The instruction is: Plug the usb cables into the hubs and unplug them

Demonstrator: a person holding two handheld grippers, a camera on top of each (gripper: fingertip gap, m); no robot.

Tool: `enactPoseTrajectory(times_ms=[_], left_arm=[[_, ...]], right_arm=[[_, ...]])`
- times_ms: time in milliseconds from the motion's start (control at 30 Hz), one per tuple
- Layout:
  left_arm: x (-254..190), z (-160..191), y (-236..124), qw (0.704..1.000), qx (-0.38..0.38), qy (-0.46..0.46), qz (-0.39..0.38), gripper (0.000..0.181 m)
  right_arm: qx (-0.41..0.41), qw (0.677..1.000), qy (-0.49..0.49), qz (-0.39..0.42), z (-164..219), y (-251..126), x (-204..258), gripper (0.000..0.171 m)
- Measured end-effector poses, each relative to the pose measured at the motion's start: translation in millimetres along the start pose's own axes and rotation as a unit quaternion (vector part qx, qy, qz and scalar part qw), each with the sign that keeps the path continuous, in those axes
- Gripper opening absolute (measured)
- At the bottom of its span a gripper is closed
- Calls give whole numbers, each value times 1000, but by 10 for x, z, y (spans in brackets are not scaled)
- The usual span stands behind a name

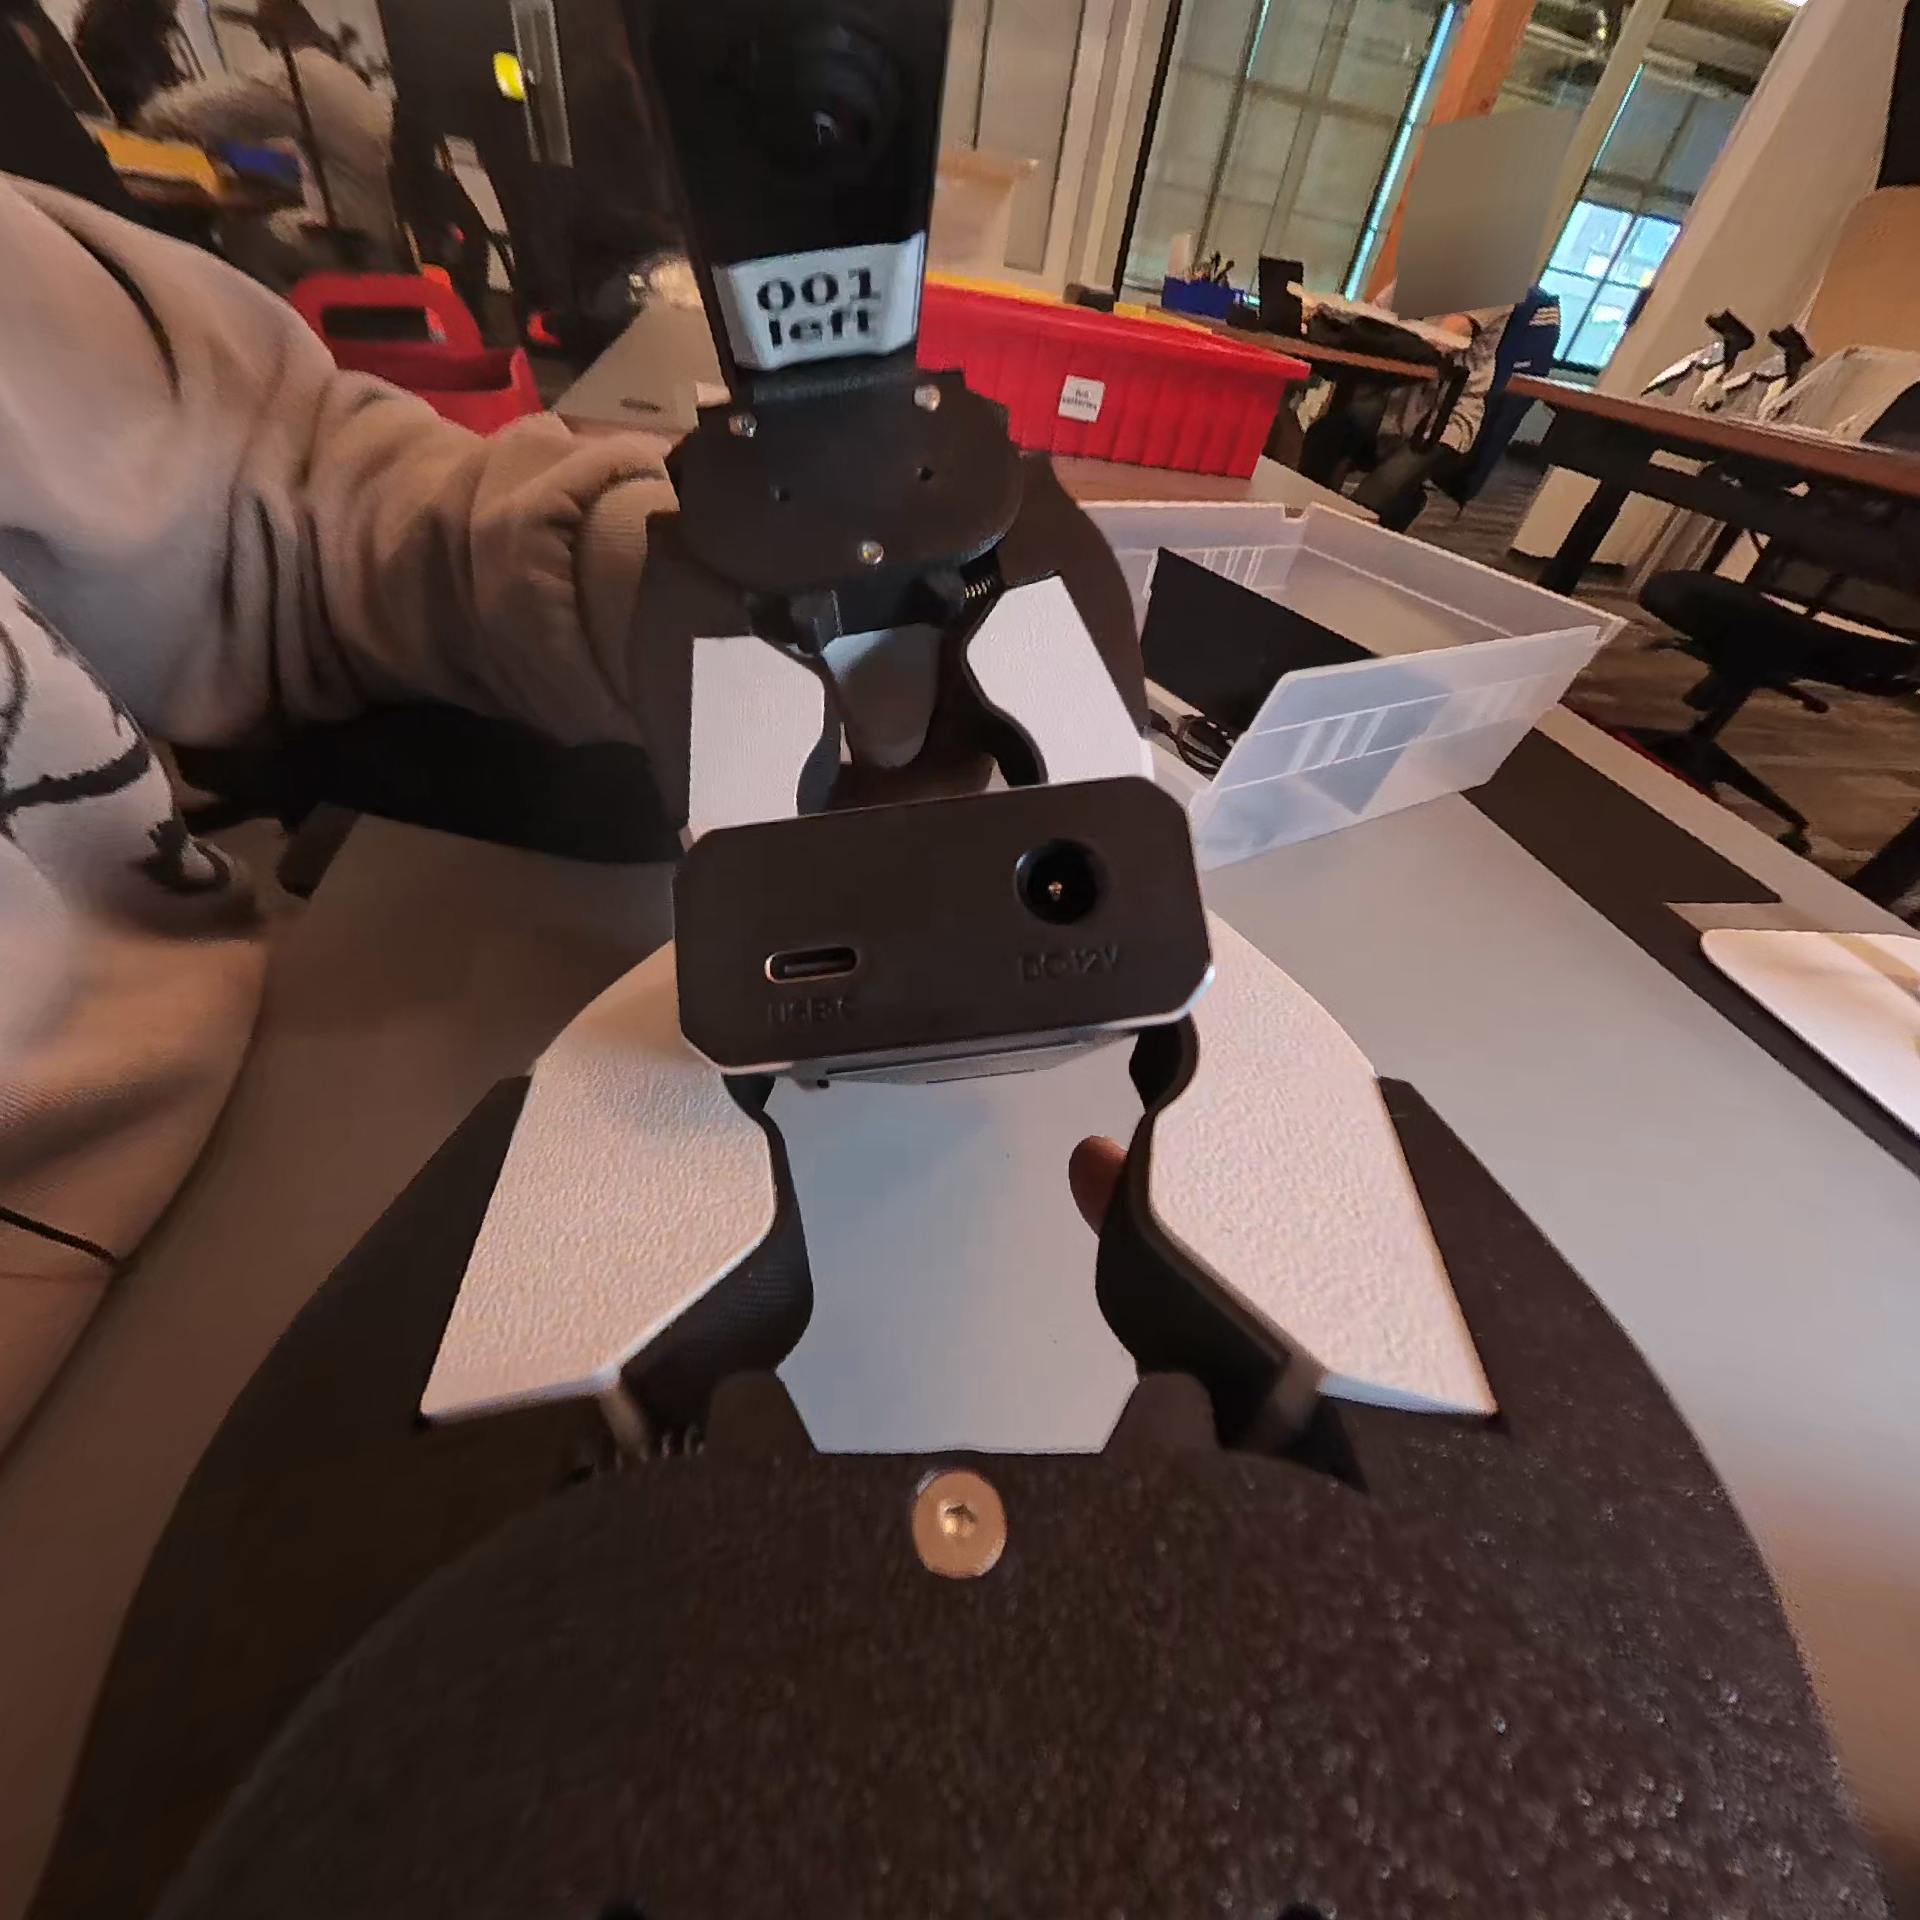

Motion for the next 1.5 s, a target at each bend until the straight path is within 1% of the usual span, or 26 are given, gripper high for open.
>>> enactPoseTrajectory(times_ms=[100,167,233,333,367,400,433,500,567,667,733,800,900,1000,1133,1233,1300,1500], left_arm=[[12,3,-32,1000,-27,-13,-4,59],[3,37,-39,1000,-25,-13,3,72],[-45,61,15,999,-24,-25,24,82],[-116,168,193,999,1,-16,28,89],[-127,172,235,1000,0,-13,24,87],[-143,149,257,1000,-8,-12,25,79],[-163,116,262,999,-16,-12,30,64],[-130,82,232,1000,-10,-5,22,62],[-88,38,139,999,-24,-12,23,62],[-8,-13,-25,998,-47,-23,16,61],[6,-40,-74,998,-56,-31,21,61],[5,-23,-88,998,-50,-26,23,61],[17,-15,-154,999,-43,-16,26,61],[50,26,-219,999,-29,-2,18,61],[33,105,-210,1000,-12,-1,26,61],[-7,132,-186,999,1,8,35,61],[-16,123,-179,999,-3,7,37,60],[-44,192,-141,999,13,5,46,60]], right_arm=[[-32,999,38,-20,-78,-59,-18,68],[-42,997,60,-35,-98,-125,-40,68],[-68,993,87,-40,-143,-189,-77,68],[-88,991,84,-54,-253,-238,-45,68],[-101,989,89,-63,-299,-256,-23,68],[-114,986,95,-71,-338,-278,-3,68],[-123,985,96,-74,-365,-299,2,68],[-126,986,81,-76,-375,-336,6,68],[-114,989,63,-72,-367,-378,-5,68],[-69,994,50,-63,-258,-412,-52,69],[-63,995,51,-56,-217,-414,-71,69],[-53,996,46,-57,-185,-399,-63,68],[-10,999,5,-42,-95,-392,-82,68],[0,999,-4,-32,-74,-440,-121,68],[29,999,-25,-20,-16,-450,-139,72],[54,998,-38,-24,17,-434,-104,79],[67,996,-30,-41,61,-421,-62,77],[107,993,-47,-35,199,-416,-64,77]])
Point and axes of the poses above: each gripper's, where its closed fingertips meet, y out along the fingers, z out of its underside, x = y × z across the jaws, the point moved 2 cm from there along -y, back along the fingers, and after that the axes turned 7 degrees about y, right-handed, at the moved point
